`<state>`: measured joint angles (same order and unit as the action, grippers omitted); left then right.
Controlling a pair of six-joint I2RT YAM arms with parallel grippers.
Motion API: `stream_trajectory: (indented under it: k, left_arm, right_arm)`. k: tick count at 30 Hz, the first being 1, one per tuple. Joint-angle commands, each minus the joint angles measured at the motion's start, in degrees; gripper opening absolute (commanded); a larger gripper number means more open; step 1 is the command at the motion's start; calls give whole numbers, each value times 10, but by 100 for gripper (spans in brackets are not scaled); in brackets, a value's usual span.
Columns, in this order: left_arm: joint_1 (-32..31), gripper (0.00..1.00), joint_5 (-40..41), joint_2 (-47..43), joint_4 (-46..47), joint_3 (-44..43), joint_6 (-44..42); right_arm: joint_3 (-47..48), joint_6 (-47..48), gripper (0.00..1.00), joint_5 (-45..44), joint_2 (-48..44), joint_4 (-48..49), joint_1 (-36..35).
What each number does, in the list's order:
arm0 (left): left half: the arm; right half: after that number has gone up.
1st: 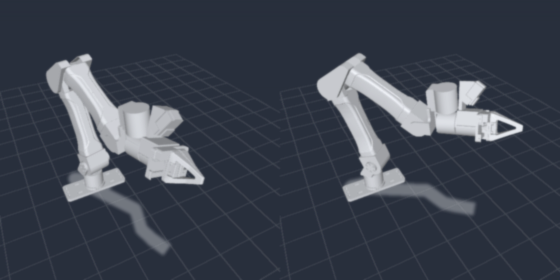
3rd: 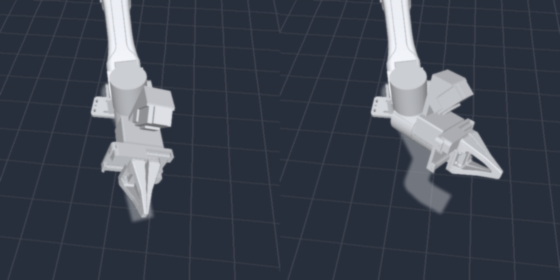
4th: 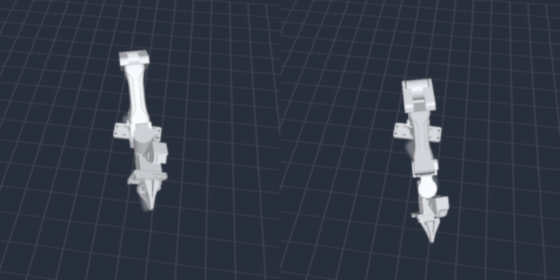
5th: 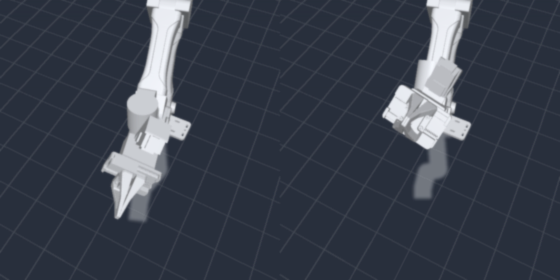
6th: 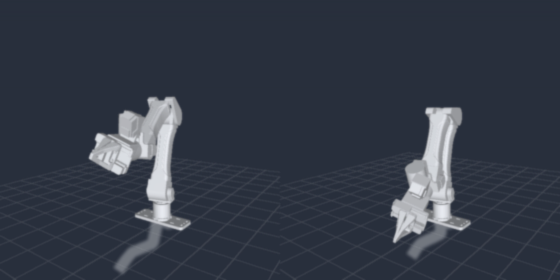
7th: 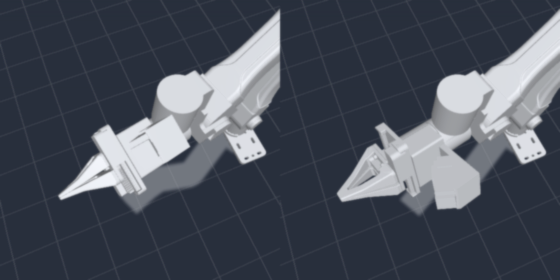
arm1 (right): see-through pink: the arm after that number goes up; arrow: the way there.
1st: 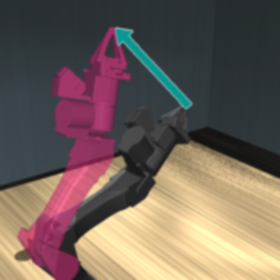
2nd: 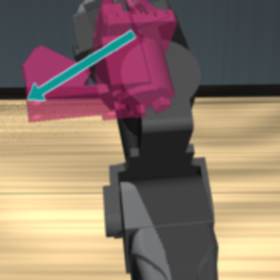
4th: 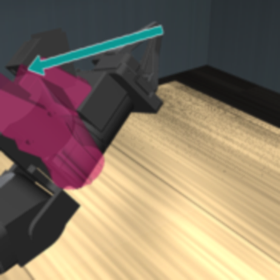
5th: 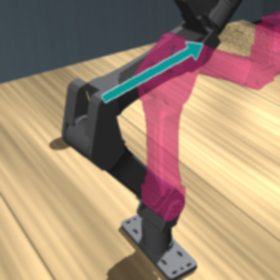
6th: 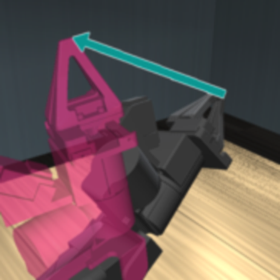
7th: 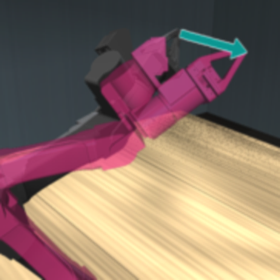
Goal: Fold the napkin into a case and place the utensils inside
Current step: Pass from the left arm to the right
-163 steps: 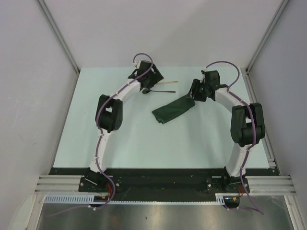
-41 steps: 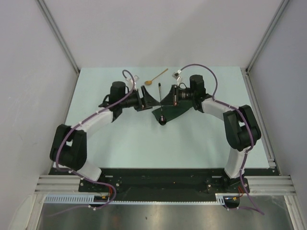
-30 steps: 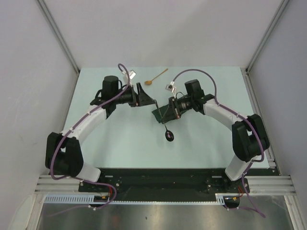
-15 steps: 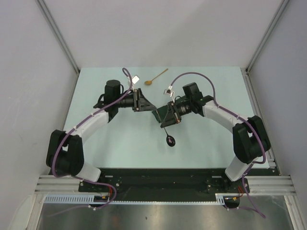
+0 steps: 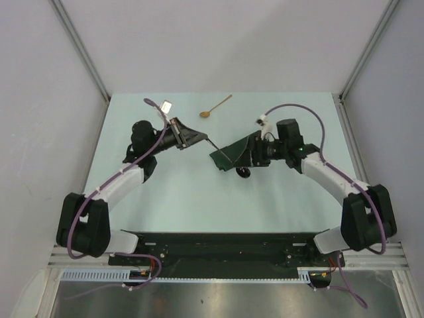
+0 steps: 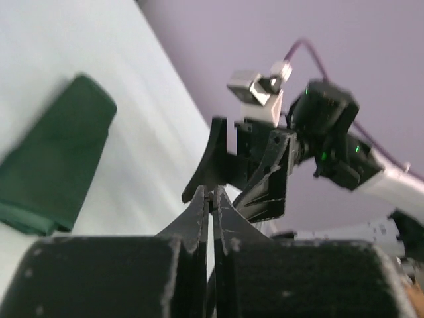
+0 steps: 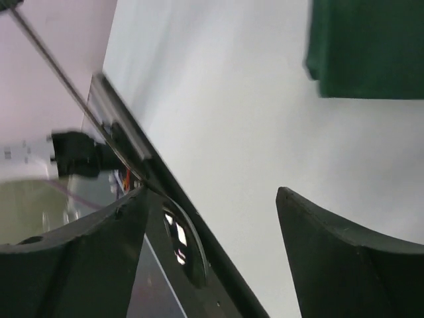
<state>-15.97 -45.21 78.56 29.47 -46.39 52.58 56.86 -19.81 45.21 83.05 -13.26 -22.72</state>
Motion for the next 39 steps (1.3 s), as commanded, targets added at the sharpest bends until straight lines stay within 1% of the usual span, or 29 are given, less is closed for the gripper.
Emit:
stream_trajectory:
  k: [1, 2, 3, 5, 7, 9, 11, 12, 14, 19, 23, 28, 29, 32, 33, 34, 35, 36, 37, 38, 39]
  left_arm:
    - [3, 0, 135, -53, 167, 47, 87]
    - [3, 0, 147, -56, 201, 55, 99]
    - [3, 0, 171, -60, 213, 60, 108]
    - [0, 0, 182, -58, 227, 68, 124]
    - [-4, 0, 190, -59, 232, 70, 126]
    - [-8, 0, 193, -57, 233, 73, 125]
    - [-9, 0, 196, -58, 239, 81, 128]
    - [-10, 0, 196, -59, 238, 82, 127]
    - [-9, 0, 198, -61, 227, 83, 121]
    - [-10, 0, 202, -54, 224, 82, 119]
    - [-11, 0, 206, -52, 225, 82, 123]
    - [-16, 0, 210, -56, 222, 86, 124]
    - [-17, 0, 212, -57, 224, 88, 125]
    - [-26, 0, 209, -51, 219, 86, 120]
    - [-29, 0, 203, -49, 208, 81, 105]
    - [-34, 0, 197, -49, 163, 66, 90]
    - [-37, 3, 194, -45, 122, 54, 76]
    - [-36, 23, 193, -43, 79, 40, 36]
    - [-36, 30, 208, -40, -16, 7, 9]
    - [-36, 32, 225, -38, -68, -9, -20]
    - [-36, 34, 242, -36, -142, -32, -69]
  right_arm:
    - [-40, -140, 82, -112, -69, 102, 7]
    - [-80, -181, 82, -129, -86, 156, 7]
    - [-101, -201, 82, -140, -98, 188, 10]
    - [-139, -238, 81, -153, -122, 248, 14]
    - [-149, -268, 78, -159, -128, 276, 8]
    - [-153, -286, 73, -173, -135, 285, 7]
    - [-161, -297, 71, -191, -156, 296, 8]
    - [-168, -301, 67, -197, -162, 302, 11]
    - [-170, -306, 64, -197, -169, 299, 15]
    - [-183, -313, 55, -177, -186, 325, 22]
    - [-175, -307, 51, -174, -184, 313, 35]
    - [-176, -320, 35, -156, -159, 351, 43]
    - [-169, -322, 25, -148, -154, 362, 44]
    - [-166, -327, 6, -127, -135, 392, 45]
    - [-162, -315, 0, -121, -131, 392, 50]
    - [-157, -306, 0, -120, -129, 386, 64]
    - [-153, -289, 0, -121, -124, 368, 75]
    - [-134, -271, 0, -136, -123, 341, 87]
    - [-121, -217, 0, -143, -119, 290, 118]
    - [-108, -184, 0, -147, -108, 266, 133]
    - [-69, -108, 0, -151, -97, 234, 146]
